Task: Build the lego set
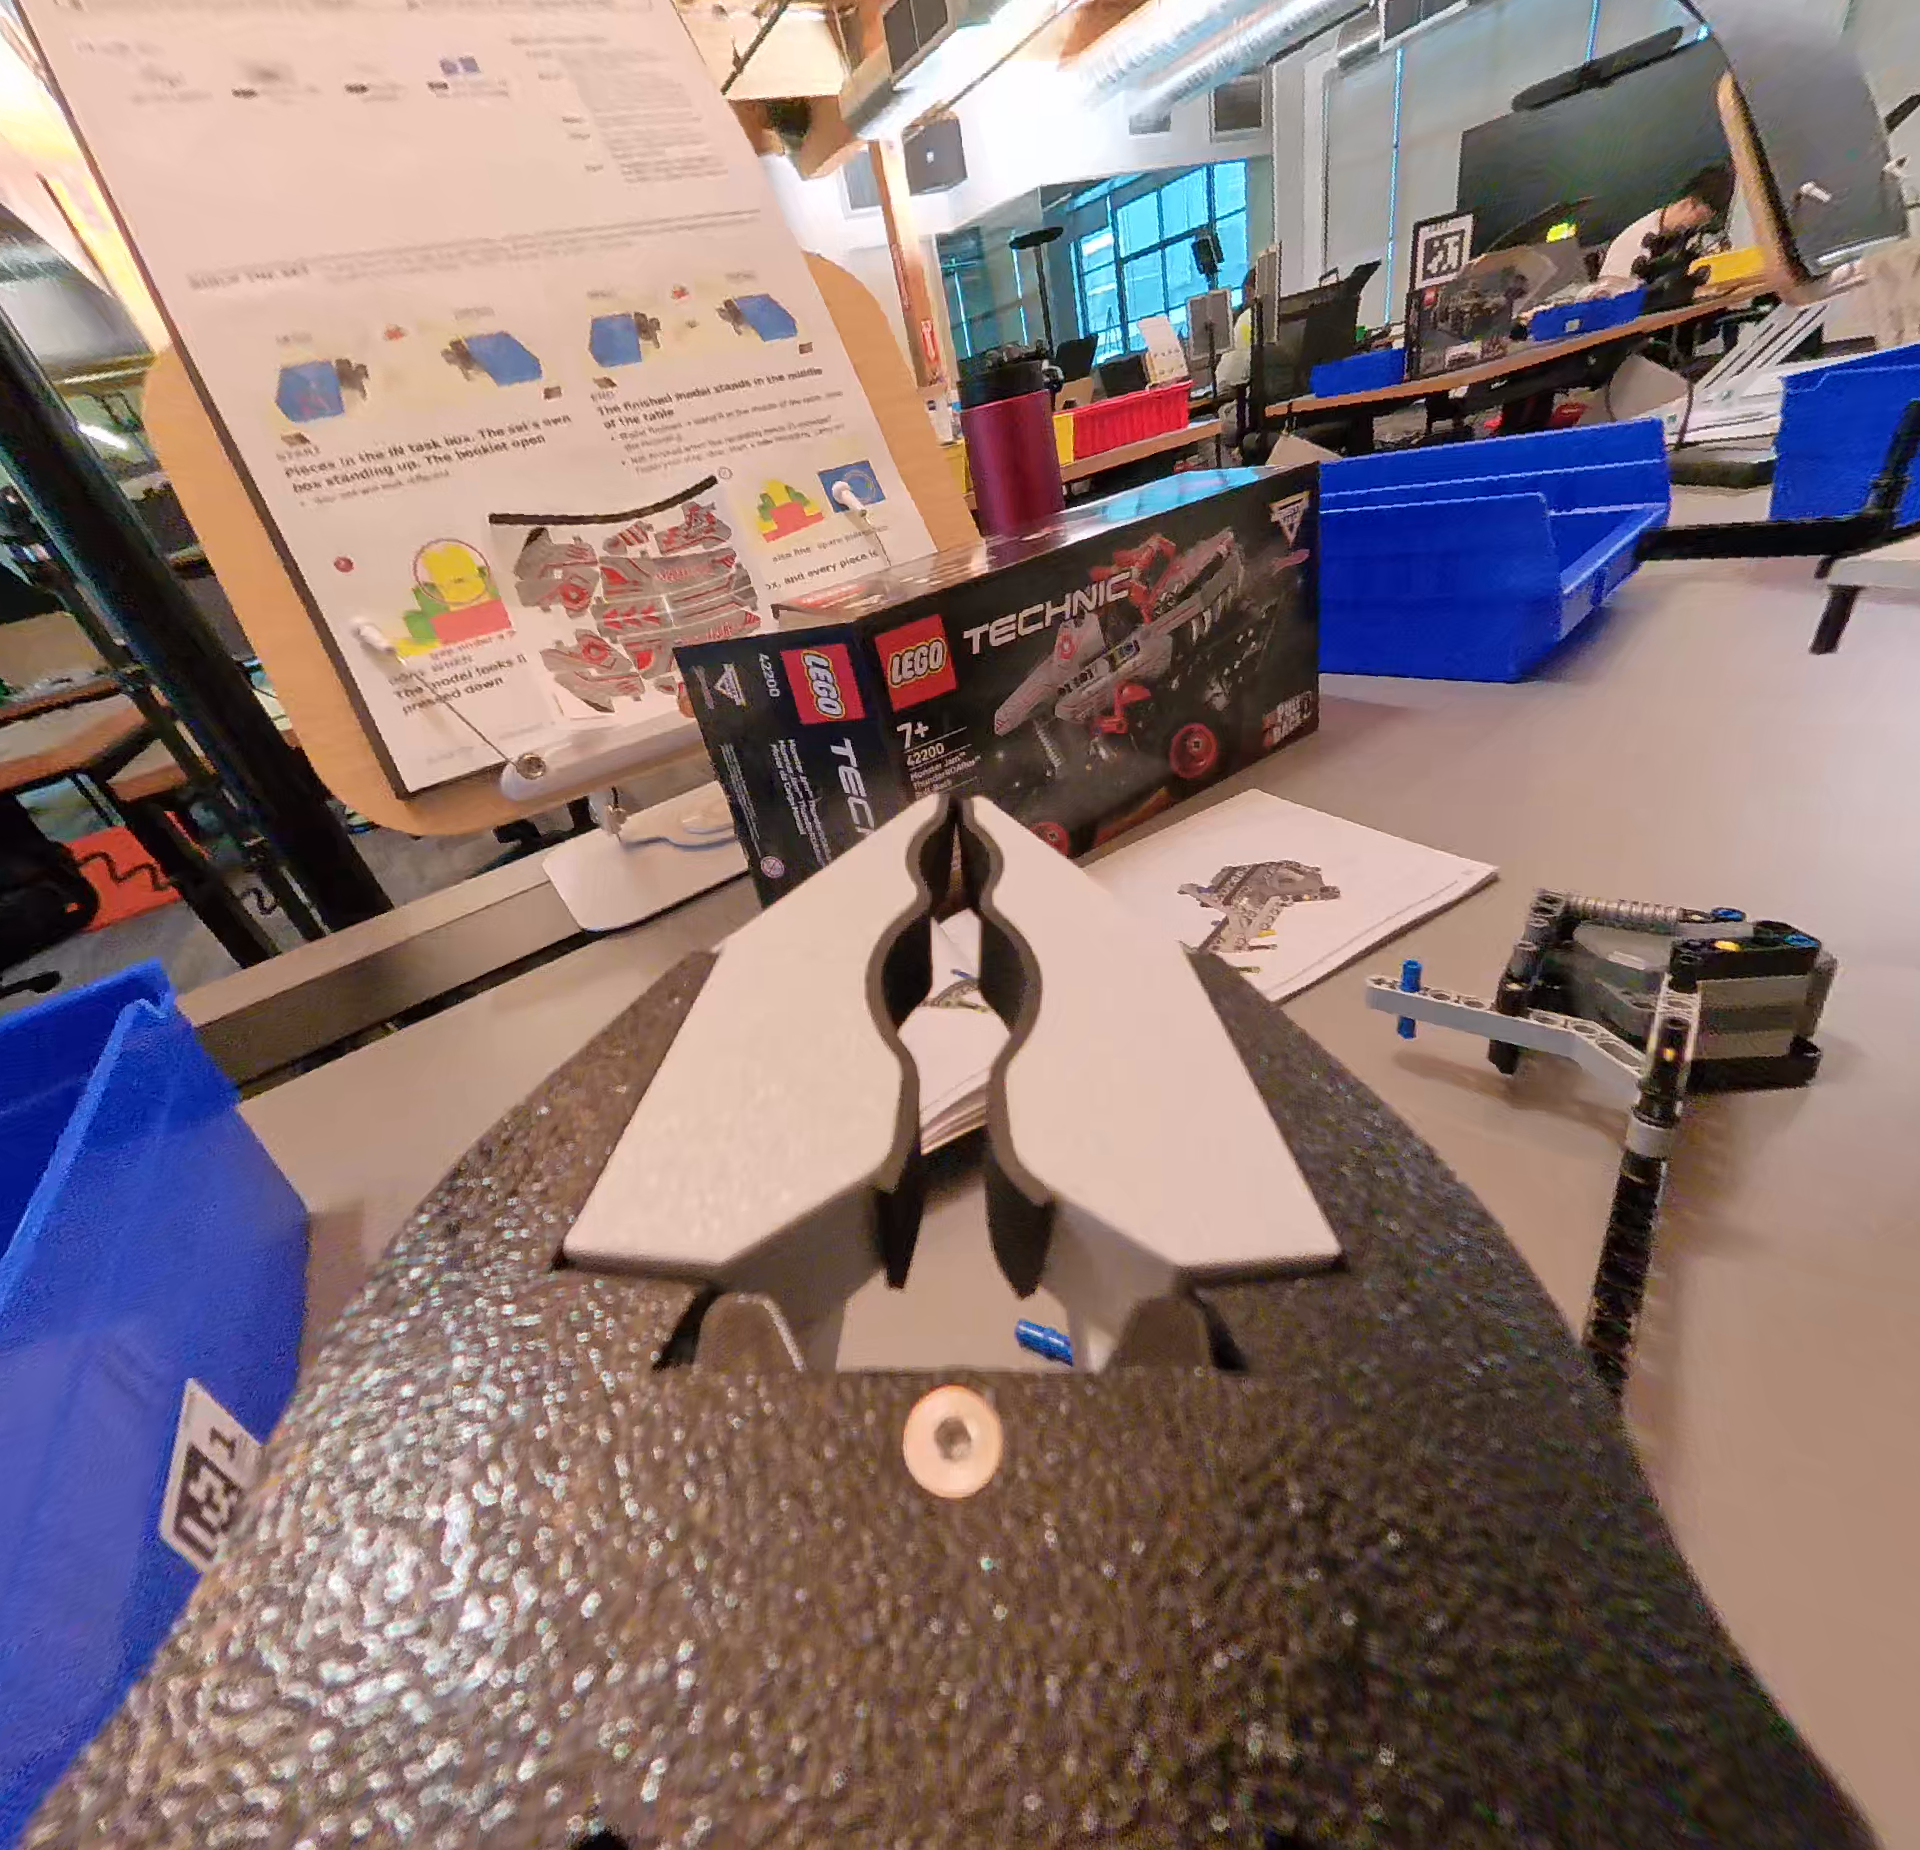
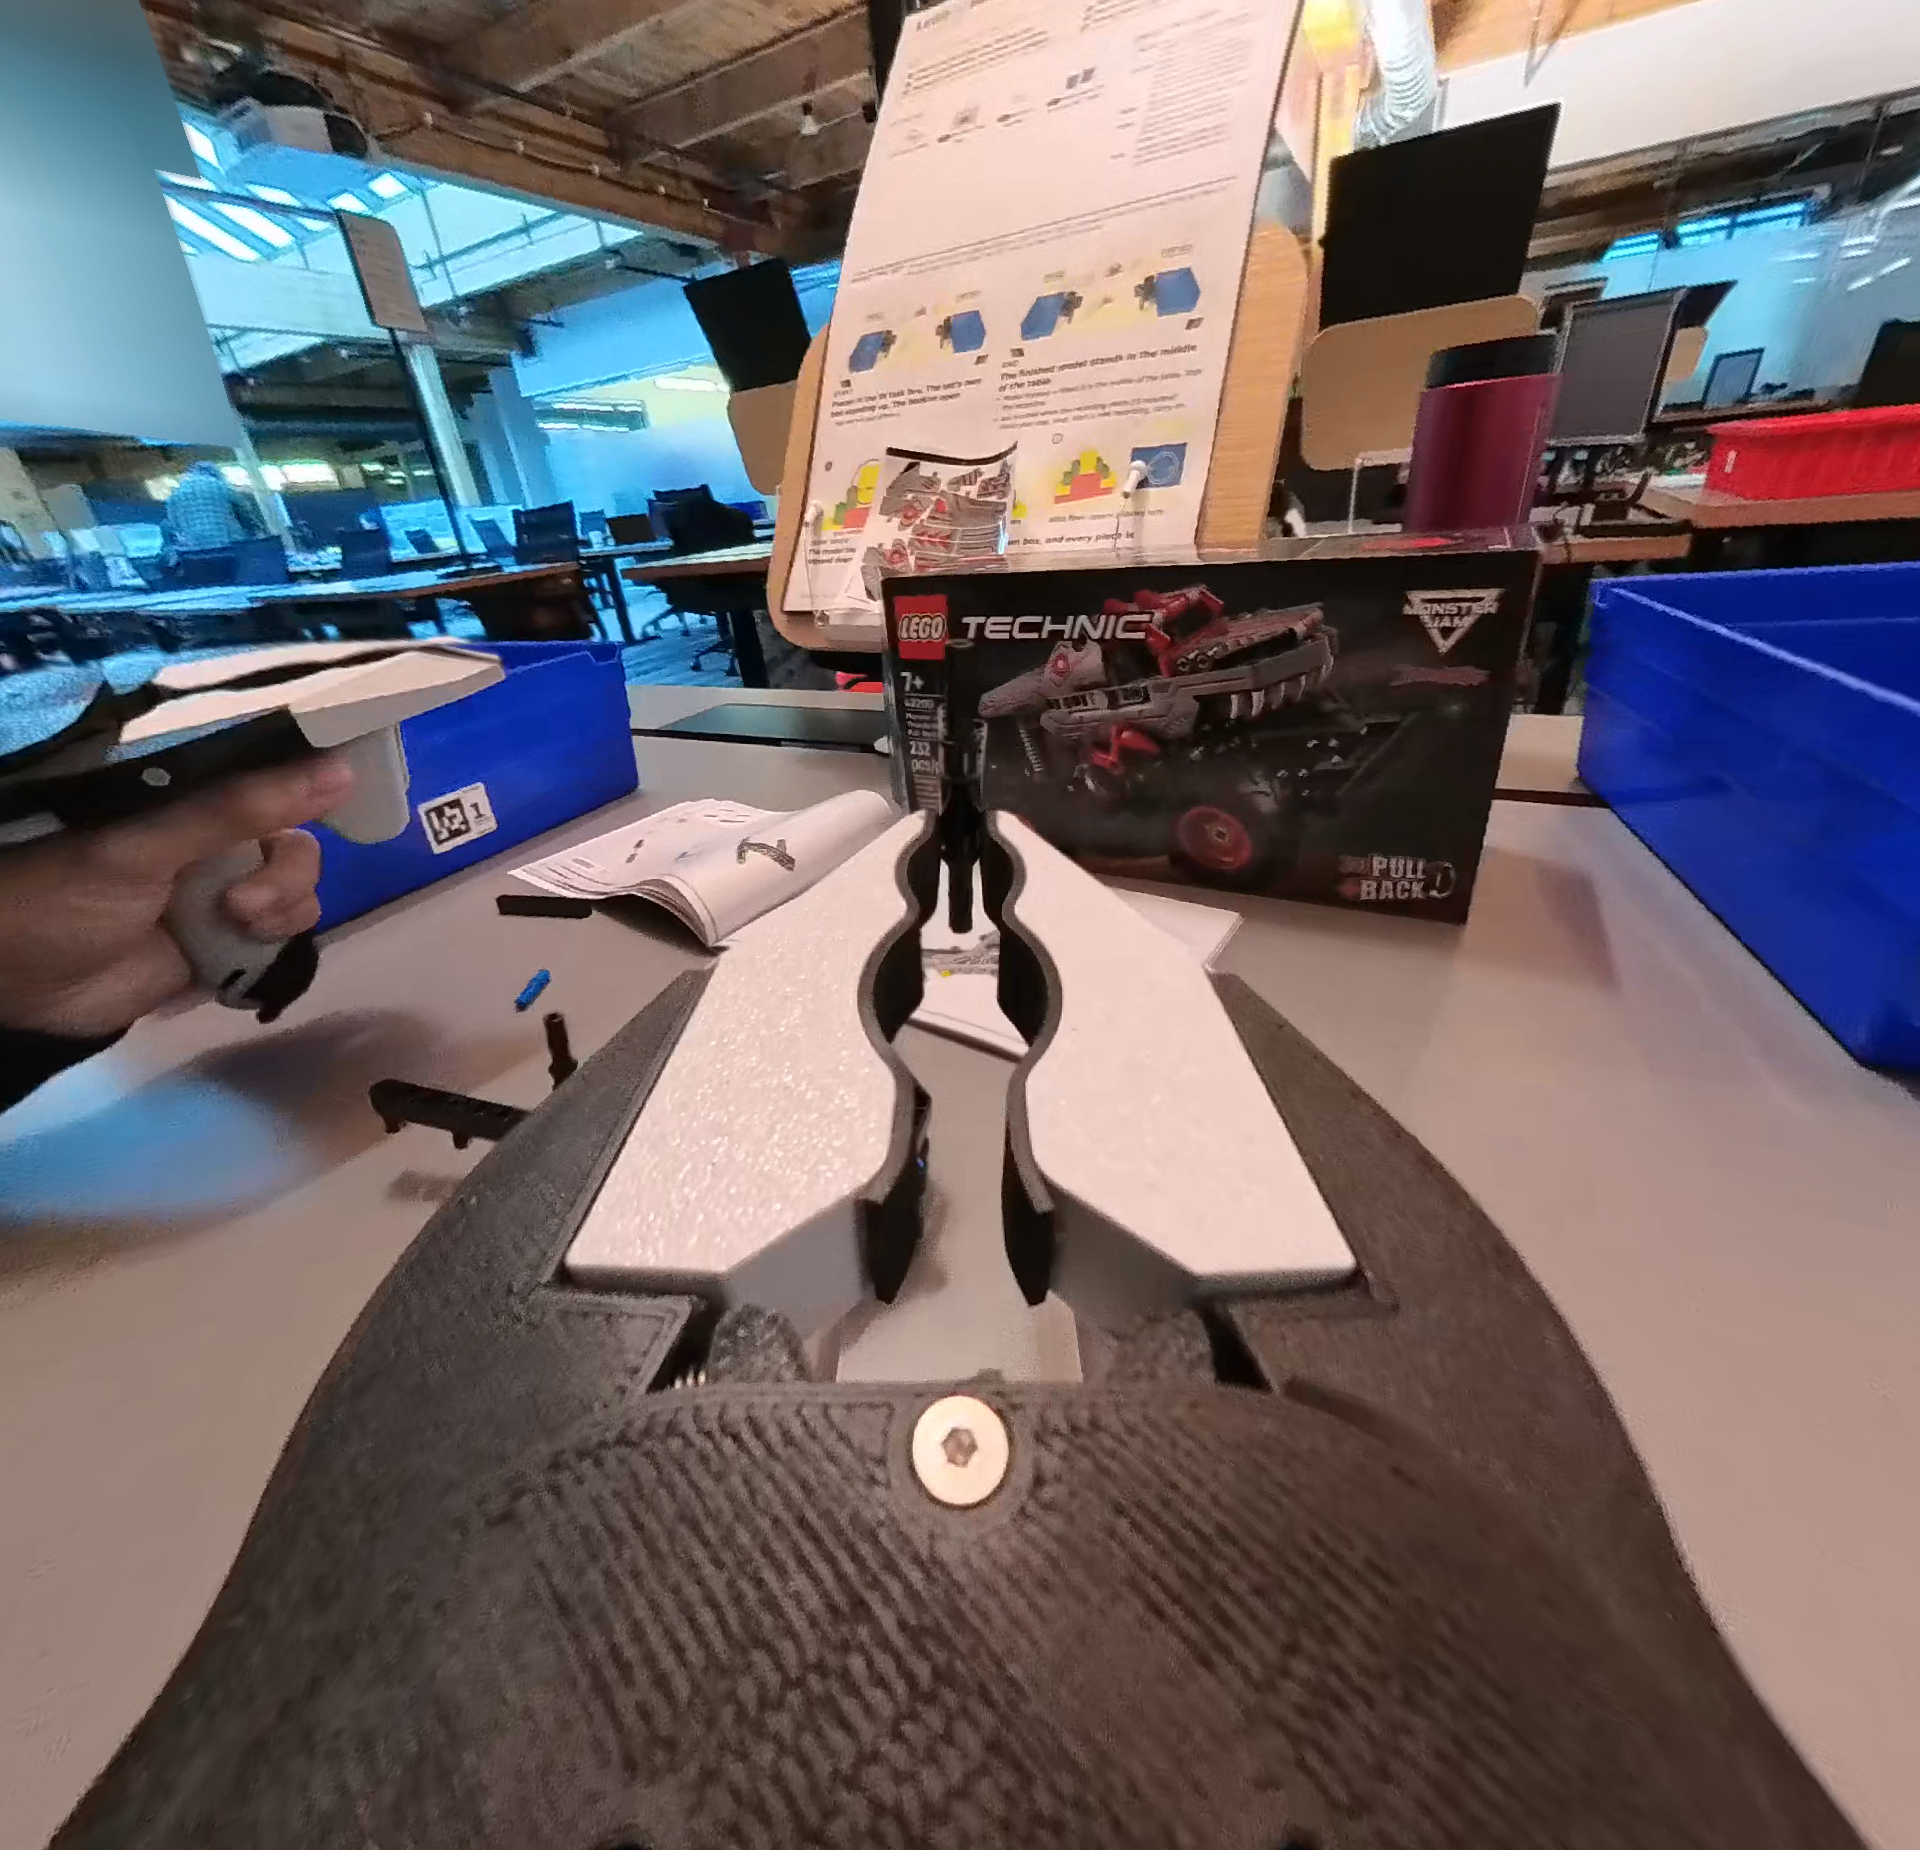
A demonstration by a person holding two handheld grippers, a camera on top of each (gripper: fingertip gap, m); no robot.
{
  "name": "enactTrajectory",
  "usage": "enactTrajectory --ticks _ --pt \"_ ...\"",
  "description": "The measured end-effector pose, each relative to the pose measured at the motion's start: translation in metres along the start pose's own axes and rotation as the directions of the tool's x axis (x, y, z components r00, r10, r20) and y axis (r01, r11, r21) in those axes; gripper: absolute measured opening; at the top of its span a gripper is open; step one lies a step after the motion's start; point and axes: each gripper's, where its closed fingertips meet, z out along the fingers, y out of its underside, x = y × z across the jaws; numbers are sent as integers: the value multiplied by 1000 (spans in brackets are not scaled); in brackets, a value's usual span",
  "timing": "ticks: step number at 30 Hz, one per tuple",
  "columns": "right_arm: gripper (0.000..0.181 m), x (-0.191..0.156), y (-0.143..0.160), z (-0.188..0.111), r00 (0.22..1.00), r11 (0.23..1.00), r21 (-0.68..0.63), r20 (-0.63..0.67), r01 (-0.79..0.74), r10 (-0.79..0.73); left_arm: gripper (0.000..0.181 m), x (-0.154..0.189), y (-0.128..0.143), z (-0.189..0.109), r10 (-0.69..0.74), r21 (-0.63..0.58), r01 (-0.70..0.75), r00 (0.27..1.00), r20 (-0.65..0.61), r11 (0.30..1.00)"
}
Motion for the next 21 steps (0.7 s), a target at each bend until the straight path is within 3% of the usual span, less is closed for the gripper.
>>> enactTrajectory --ticks 7,17,21 --pt "4 -4 -13 -8 988 989 104 124 -105 92 0 0 0 -1 2 6 -2 1000 -4 1000" --pt "4 -35 -2 -2 979 990 49 147 134 -140 0 3 -4 -2 44 27 -44 999 -3 999" --pt "4 -37 2 0 975 987 24 153 157 -159 0 4 -6 -3 52 32 -52 999 -4 998"
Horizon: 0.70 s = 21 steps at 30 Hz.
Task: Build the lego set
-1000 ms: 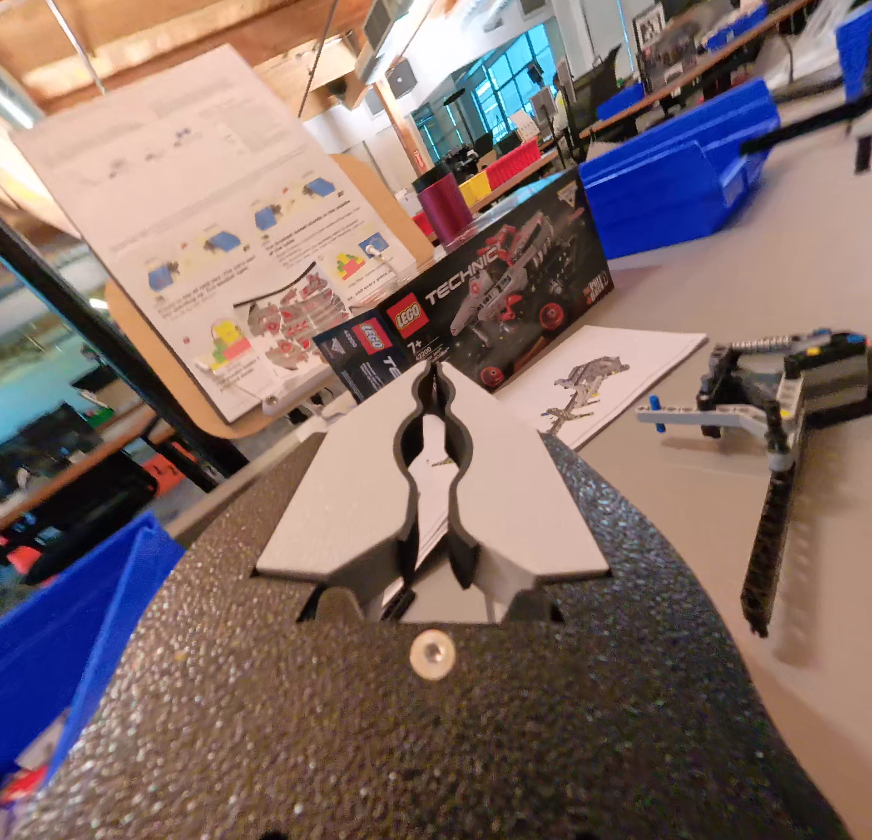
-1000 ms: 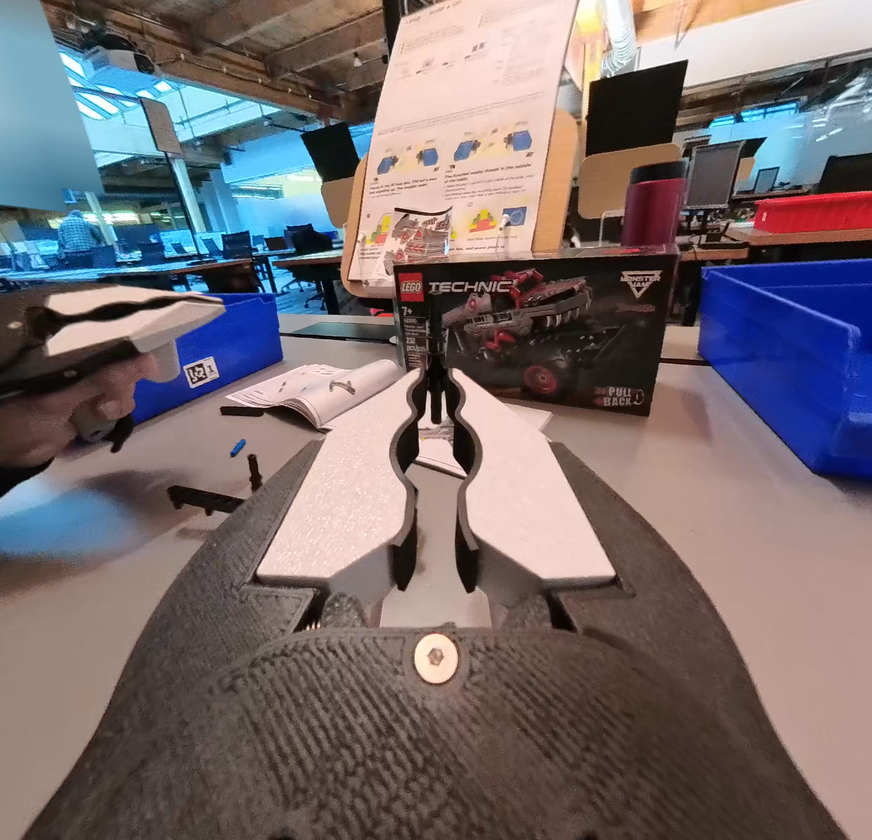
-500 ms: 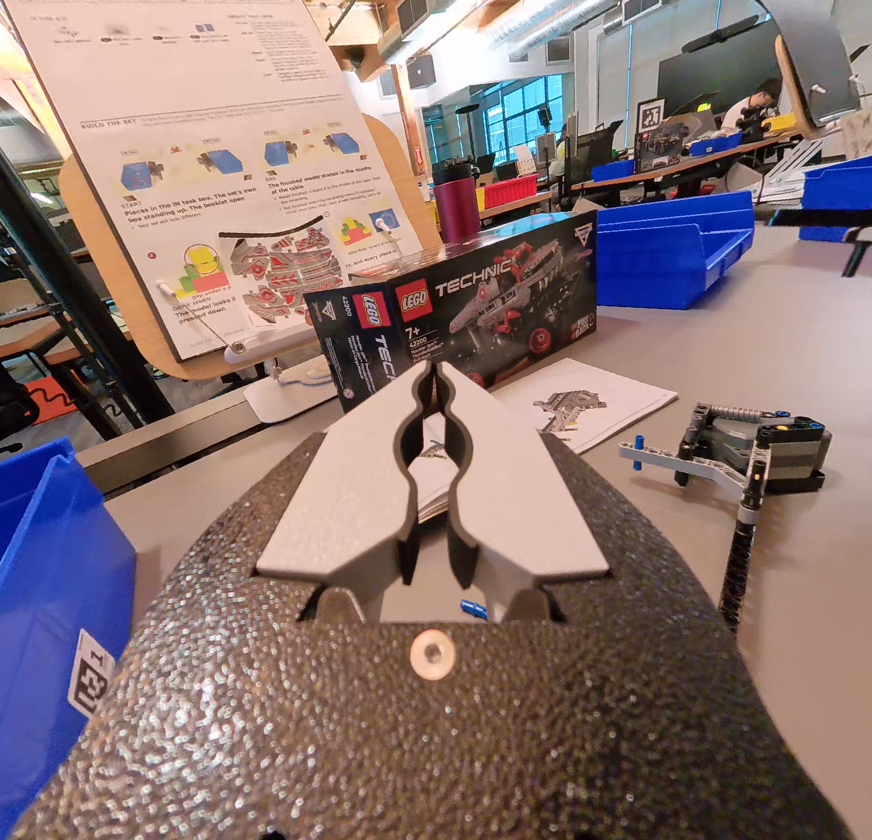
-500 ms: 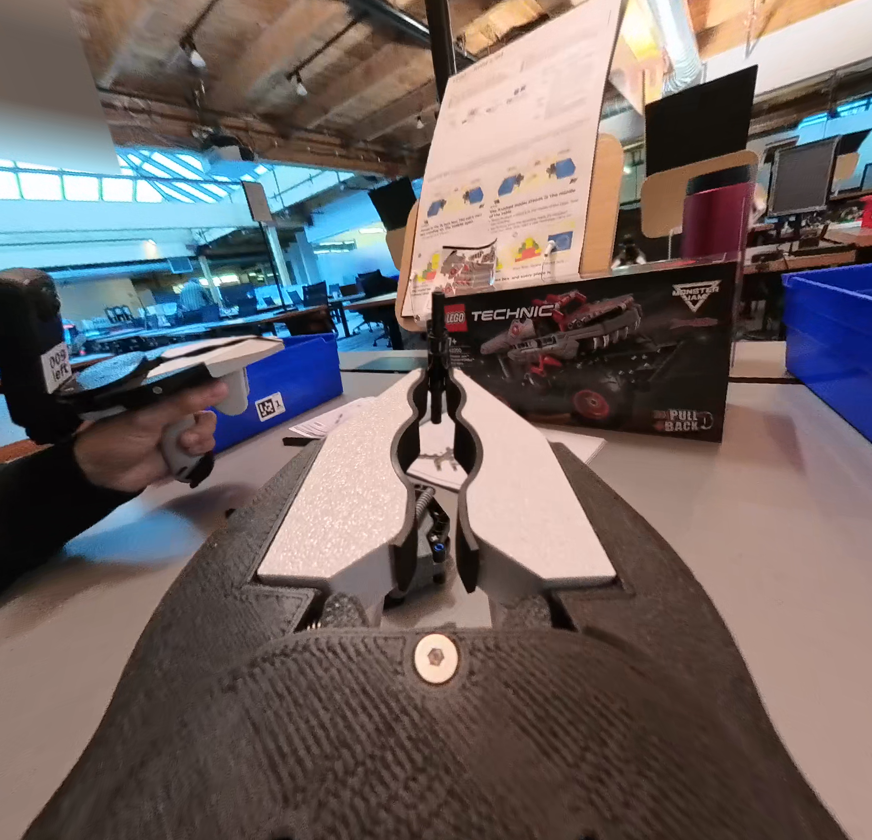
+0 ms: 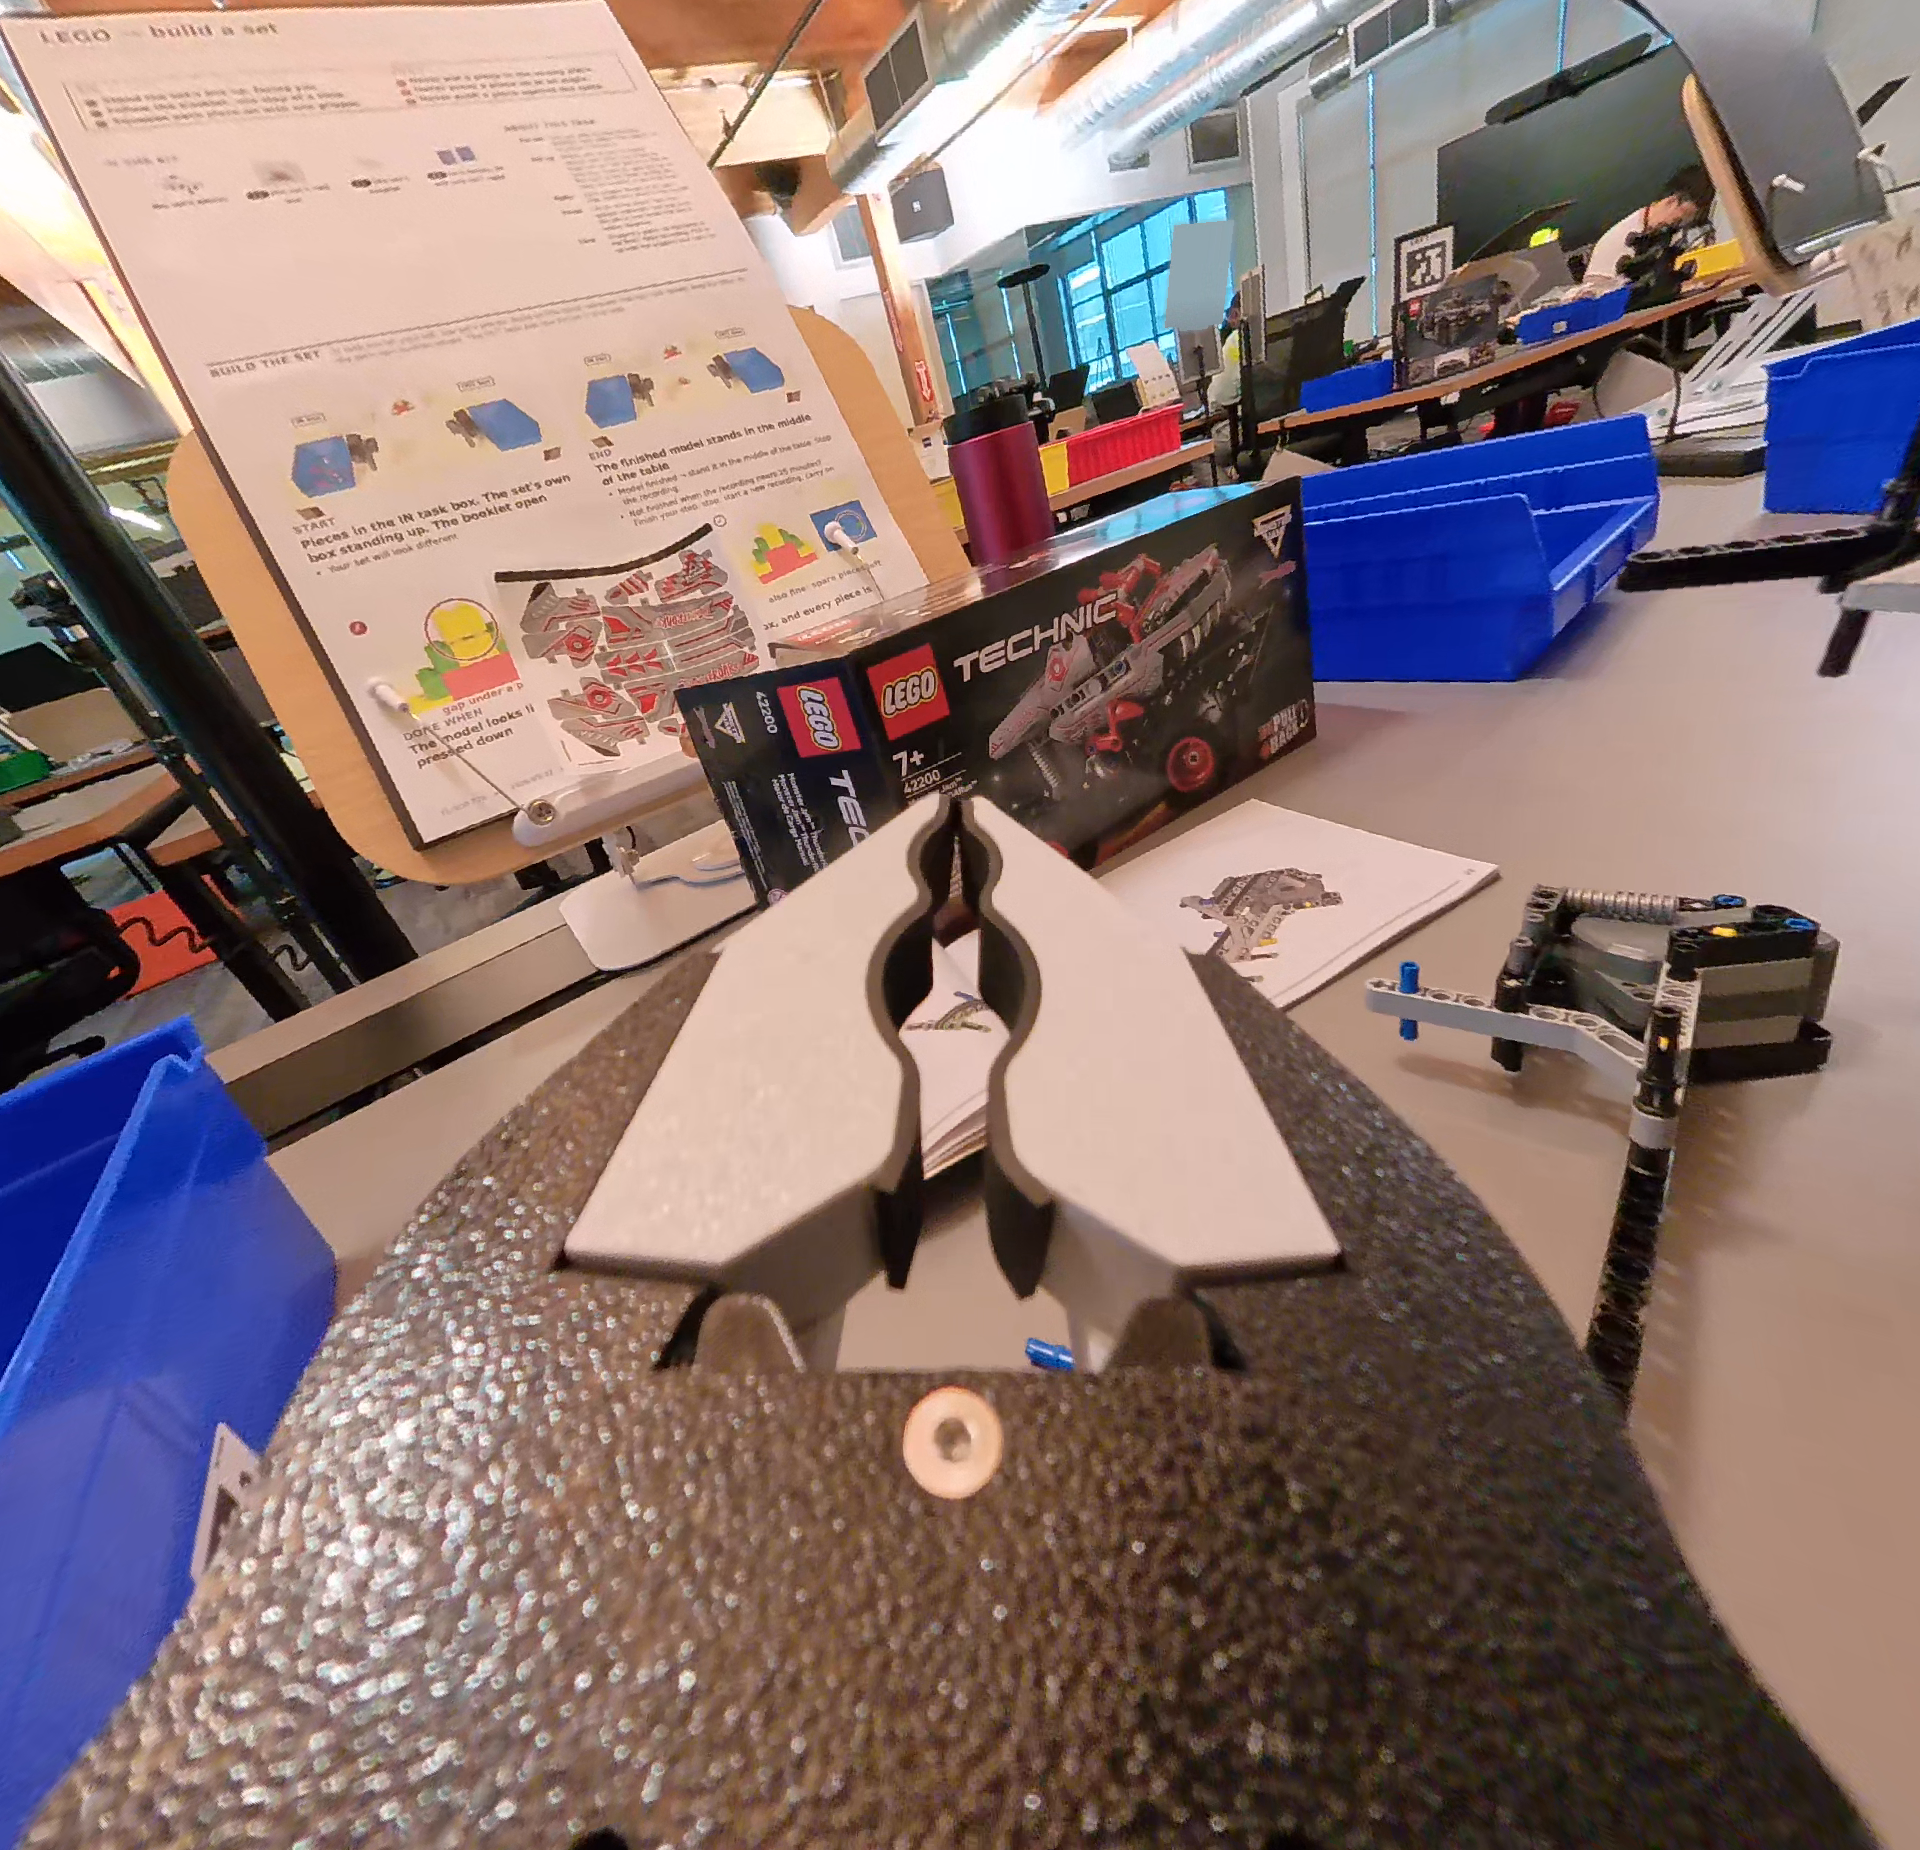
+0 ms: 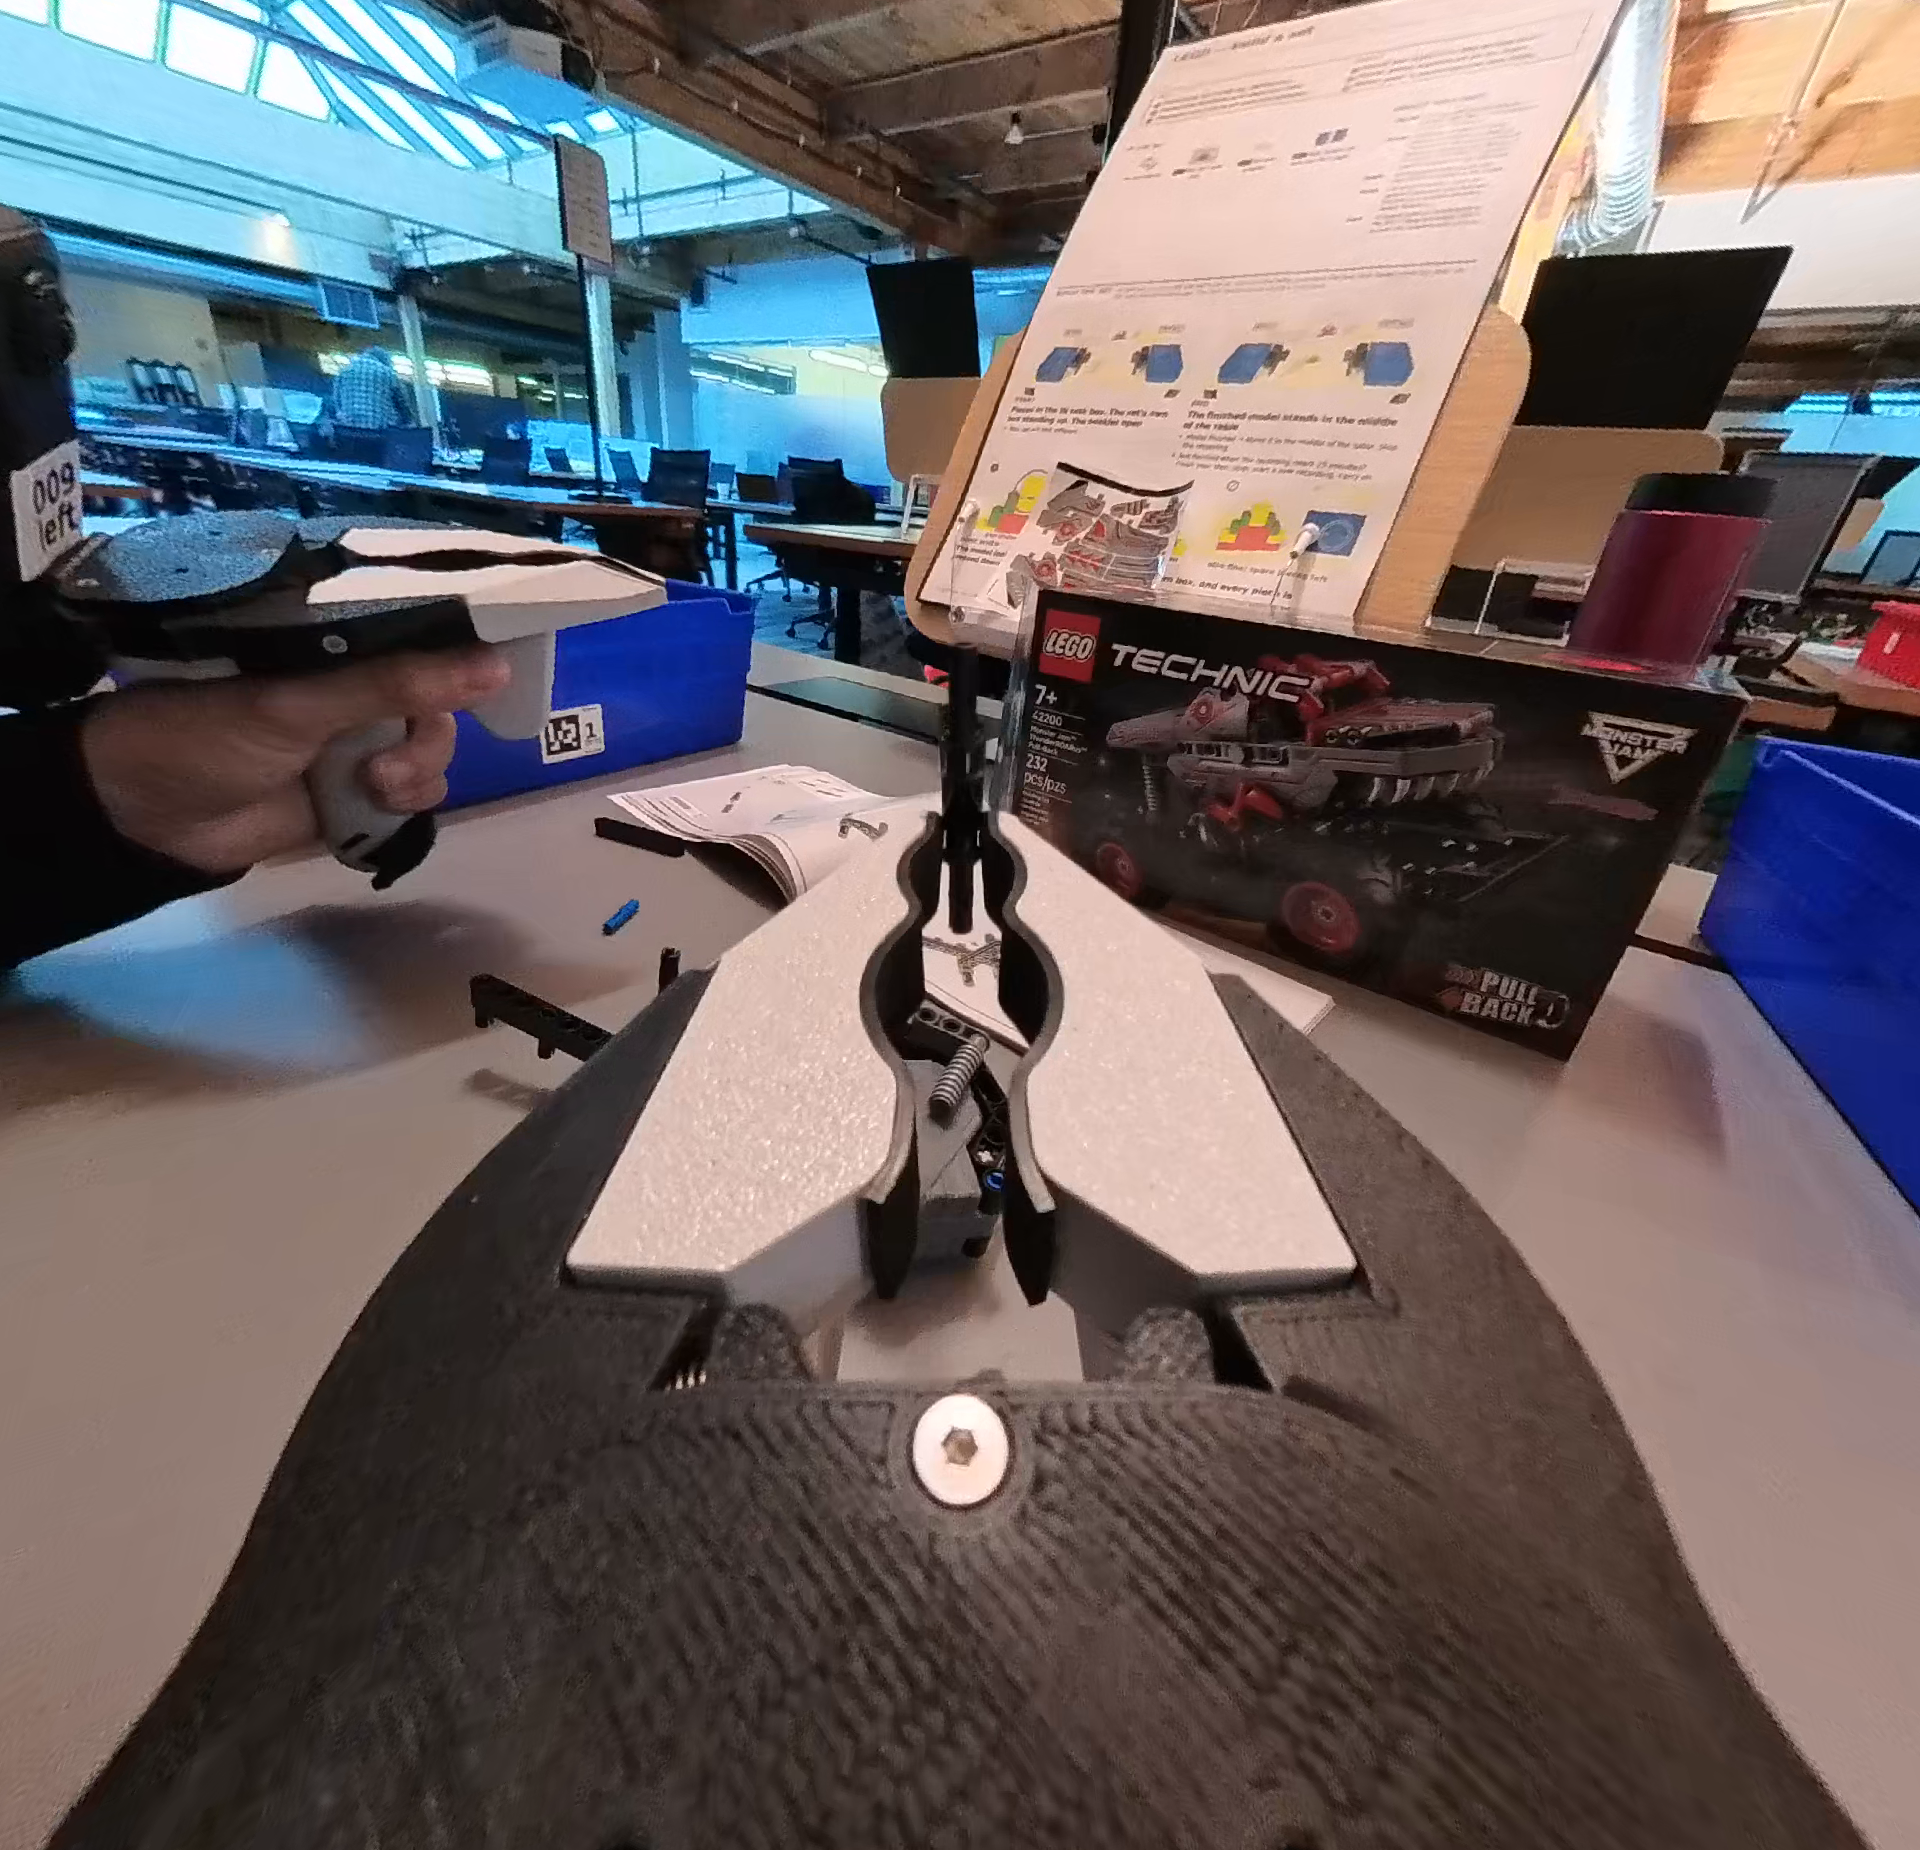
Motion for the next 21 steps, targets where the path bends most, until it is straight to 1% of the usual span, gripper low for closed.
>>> enactTrajectory --ticks 5,9,21 --pt "4 4 -9 -7 1000 997 73 -14 -7 8 0 1 -2 -1 13 8 -13 1000 -3 1000" --pt "4 9 -17 -14 998 991 137 -54 -5 12 0 3 -2 0 25 9 -25 1000 -6 1000" --pt "5 6 -20 -17 998 985 168 -61 30 -20 0 4 -4 -1 64 21 -64 998 -5 998"
